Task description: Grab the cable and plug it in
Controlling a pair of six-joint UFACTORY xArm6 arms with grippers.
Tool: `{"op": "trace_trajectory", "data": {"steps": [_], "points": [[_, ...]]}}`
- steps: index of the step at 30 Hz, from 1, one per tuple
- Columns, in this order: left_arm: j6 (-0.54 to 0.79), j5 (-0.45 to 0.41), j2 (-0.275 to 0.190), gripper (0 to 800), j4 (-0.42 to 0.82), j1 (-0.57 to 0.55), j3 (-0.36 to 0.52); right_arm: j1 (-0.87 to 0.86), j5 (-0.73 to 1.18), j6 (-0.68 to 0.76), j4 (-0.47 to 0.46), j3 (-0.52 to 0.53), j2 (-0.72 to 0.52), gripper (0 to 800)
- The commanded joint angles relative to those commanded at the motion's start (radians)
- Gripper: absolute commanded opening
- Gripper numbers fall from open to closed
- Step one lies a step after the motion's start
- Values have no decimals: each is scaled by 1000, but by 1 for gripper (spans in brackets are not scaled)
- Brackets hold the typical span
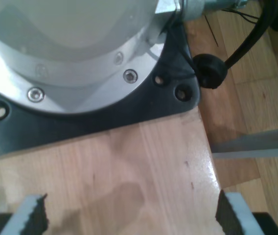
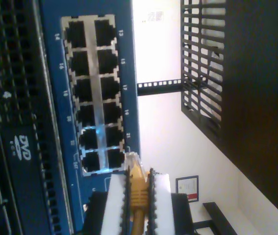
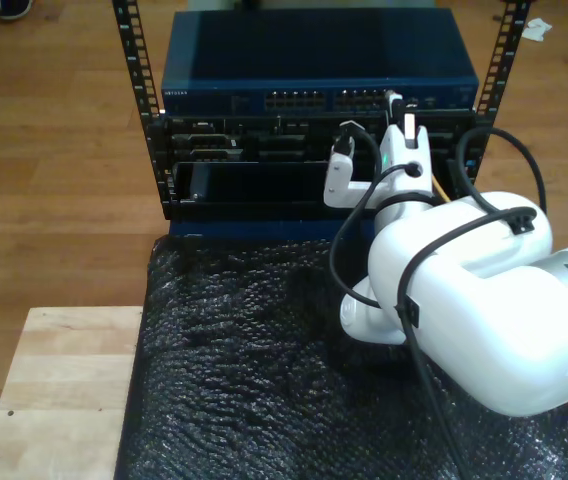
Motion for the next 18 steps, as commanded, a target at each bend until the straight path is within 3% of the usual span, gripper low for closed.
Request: {"op": "trace_trajectory", "data": {"steps": [18], "points": [[0,0,0,800,0,0,2,-2,3,0,2,-9,20,0]]}}
